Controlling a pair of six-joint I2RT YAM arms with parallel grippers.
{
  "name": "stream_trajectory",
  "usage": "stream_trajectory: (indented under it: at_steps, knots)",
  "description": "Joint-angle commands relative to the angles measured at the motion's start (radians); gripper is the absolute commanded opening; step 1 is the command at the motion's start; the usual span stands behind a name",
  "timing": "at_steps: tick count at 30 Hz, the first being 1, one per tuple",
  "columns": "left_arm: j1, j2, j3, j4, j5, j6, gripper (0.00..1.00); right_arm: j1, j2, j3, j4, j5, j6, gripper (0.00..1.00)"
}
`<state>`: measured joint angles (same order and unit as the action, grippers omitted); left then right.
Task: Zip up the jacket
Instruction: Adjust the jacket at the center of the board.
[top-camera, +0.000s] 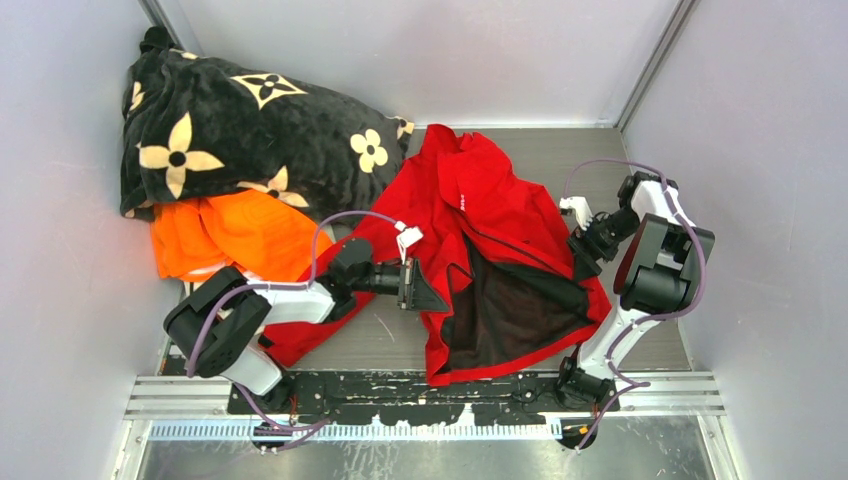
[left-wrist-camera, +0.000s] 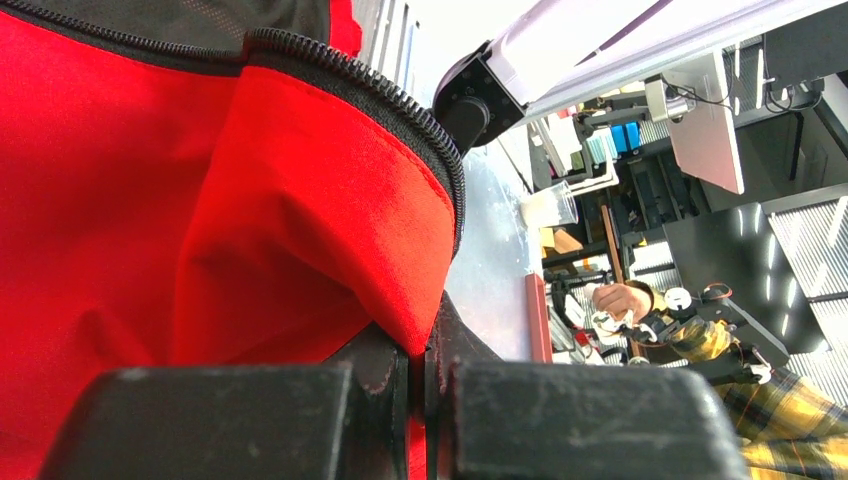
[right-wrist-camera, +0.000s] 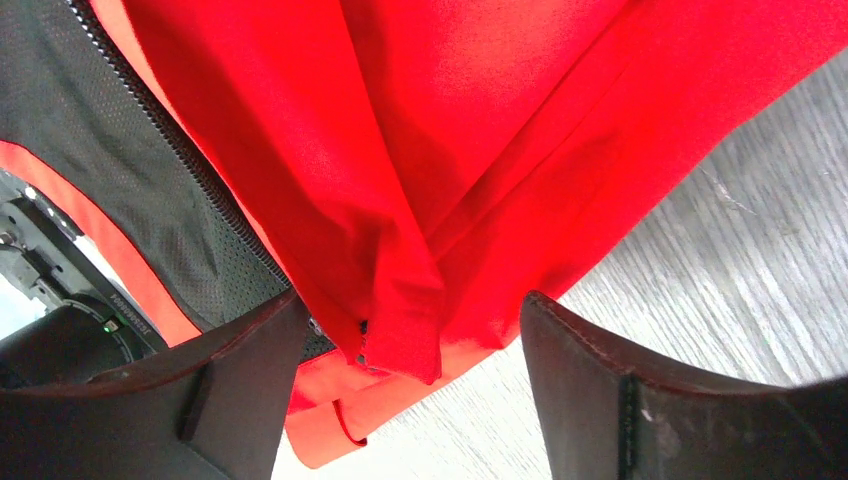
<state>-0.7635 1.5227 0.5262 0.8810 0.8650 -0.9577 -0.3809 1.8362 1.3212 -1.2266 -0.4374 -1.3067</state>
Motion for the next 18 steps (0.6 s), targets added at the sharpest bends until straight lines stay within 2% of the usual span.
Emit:
stream_trajectory:
  at_steps: [1,12,14,16,18]
  knots:
    - [0.01,0.009,0.041,0.033,0.014,0.025,0.0,-0.002,0.008,0.049,-0.06,-0.009,-0.02,0.79]
    - [0.019,0.008,0.036,0.032,0.011,0.02,0.0,-0.001,0.005,0.044,-0.071,-0.043,0.0,0.42]
    - [0.02,0.006,0.034,0.032,0.01,0.021,0.0,-0.001,0.0,0.042,-0.077,-0.05,0.009,0.42]
    - [0.02,0.002,0.032,0.031,0.009,0.02,0.0,-0.001,-0.001,0.047,-0.094,-0.06,0.014,0.52]
    - [0.021,-0.004,0.029,0.029,0.008,0.02,0.0,-0.001,-0.009,0.046,-0.106,-0.063,0.013,0.56]
